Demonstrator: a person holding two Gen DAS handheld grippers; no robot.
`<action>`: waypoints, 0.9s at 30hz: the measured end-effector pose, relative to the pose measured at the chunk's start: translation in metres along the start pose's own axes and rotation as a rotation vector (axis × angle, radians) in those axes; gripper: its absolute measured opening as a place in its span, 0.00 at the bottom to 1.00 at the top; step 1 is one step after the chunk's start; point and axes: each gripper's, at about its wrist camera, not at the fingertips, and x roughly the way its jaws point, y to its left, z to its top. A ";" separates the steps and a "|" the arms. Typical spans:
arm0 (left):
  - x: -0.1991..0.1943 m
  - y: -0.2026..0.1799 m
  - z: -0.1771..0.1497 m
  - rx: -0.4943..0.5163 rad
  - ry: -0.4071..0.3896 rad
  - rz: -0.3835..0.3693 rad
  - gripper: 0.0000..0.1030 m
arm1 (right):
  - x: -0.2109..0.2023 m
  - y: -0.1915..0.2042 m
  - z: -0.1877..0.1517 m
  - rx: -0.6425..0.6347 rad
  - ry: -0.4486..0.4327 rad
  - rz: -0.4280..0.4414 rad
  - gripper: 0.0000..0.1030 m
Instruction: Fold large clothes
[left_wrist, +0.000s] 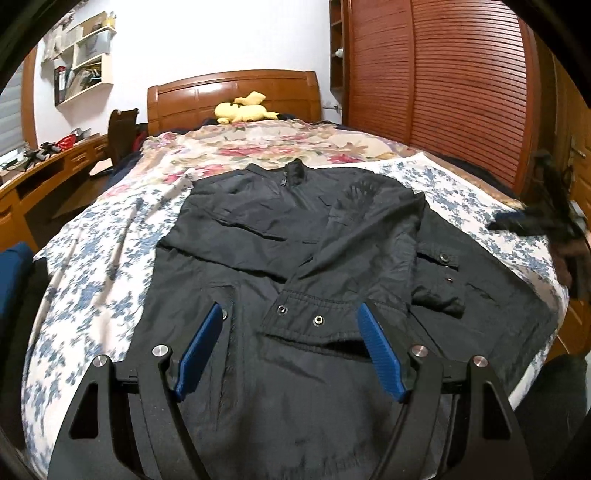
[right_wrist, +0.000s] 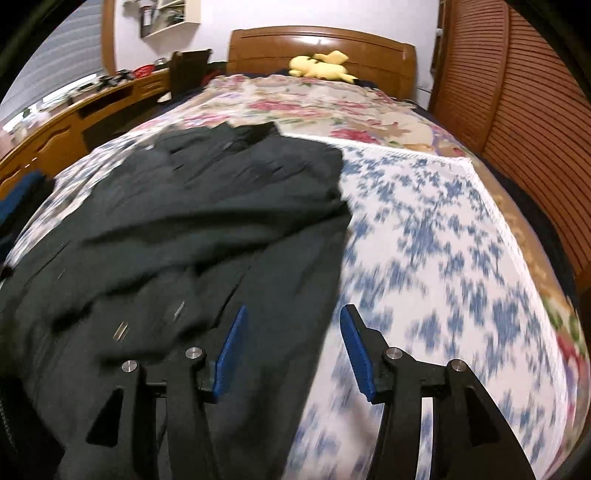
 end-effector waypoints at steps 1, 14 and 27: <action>-0.007 -0.001 -0.001 0.001 -0.005 0.009 0.74 | -0.006 0.001 -0.006 0.003 0.001 0.010 0.52; -0.061 0.020 -0.014 -0.030 -0.018 0.089 0.74 | -0.061 0.027 -0.059 0.004 -0.004 0.027 0.52; -0.052 0.048 -0.044 -0.062 0.040 0.127 0.74 | -0.074 0.049 -0.072 0.002 0.052 -0.007 0.53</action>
